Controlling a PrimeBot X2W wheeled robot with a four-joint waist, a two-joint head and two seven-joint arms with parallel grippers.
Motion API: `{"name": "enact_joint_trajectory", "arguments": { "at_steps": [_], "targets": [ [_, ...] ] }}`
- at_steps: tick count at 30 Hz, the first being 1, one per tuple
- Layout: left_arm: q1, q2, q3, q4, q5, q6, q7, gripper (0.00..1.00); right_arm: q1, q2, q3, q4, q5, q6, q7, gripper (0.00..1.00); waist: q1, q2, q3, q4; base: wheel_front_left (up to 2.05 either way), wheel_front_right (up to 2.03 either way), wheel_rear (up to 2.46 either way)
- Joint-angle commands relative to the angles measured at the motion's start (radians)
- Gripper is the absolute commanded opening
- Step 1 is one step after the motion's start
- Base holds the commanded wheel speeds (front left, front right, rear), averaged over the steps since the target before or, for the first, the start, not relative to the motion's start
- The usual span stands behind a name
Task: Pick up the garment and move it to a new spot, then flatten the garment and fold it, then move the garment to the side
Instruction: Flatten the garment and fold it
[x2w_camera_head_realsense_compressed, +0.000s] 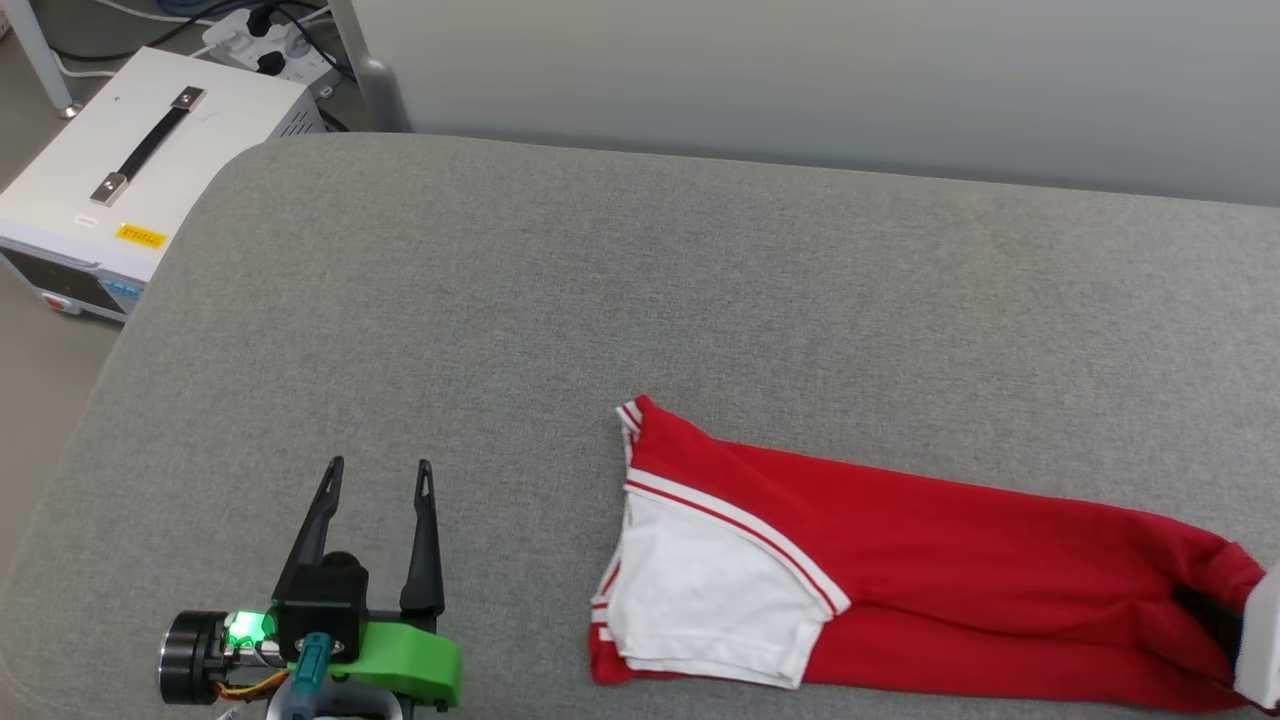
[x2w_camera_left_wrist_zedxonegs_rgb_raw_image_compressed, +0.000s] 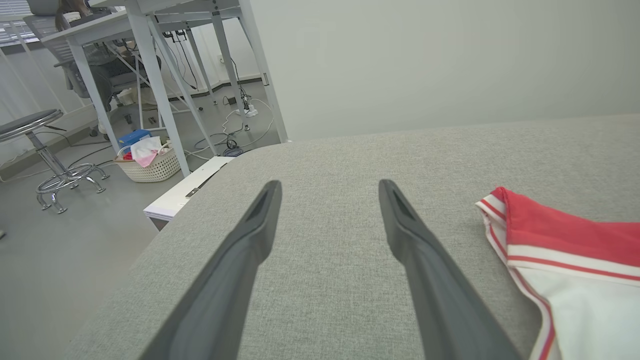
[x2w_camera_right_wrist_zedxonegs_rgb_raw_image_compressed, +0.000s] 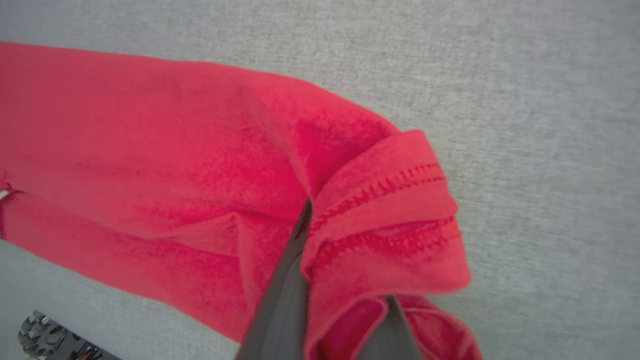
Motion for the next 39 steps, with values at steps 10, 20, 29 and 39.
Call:
{"name": "enact_joint_trajectory", "arguments": {
  "at_steps": [10, 20, 29, 39],
  "targets": [
    [0.046, -0.021, 0.019, 0.0, 0.035, -0.029, -0.006, 1.0, 0.039, -0.059, -0.072, 0.075, 0.013, -0.002, -0.018, 0.0, 0.0, -0.0001, -0.047, -0.011, 0.0, 0.0, 0.0],
    [0.06, -0.029, 0.033, 0.001, 0.045, -0.05, -0.006, 1.0, 0.086, -0.05, -0.102, -0.161, 0.091, -0.002, 0.048, 0.0, 0.0, -0.0001, -0.062, -0.022, 0.0, 0.0, 0.0],
    [0.042, -0.041, 0.026, 0.008, 0.058, -0.065, -0.006, 1.0, 0.038, 0.056, -0.048, -0.359, 0.053, -0.002, 0.148, 0.0, 0.0, -0.0001, -0.05, -0.013, 0.0, 0.0, 0.0],
    [0.005, -0.062, 0.014, 0.013, 0.065, -0.075, -0.006, 1.0, -0.172, 0.234, 0.135, -0.292, -0.074, -0.002, 0.201, 0.0, 0.0, -0.0001, -0.005, 0.02, 0.0, 0.0, 0.0]
  ]
}}
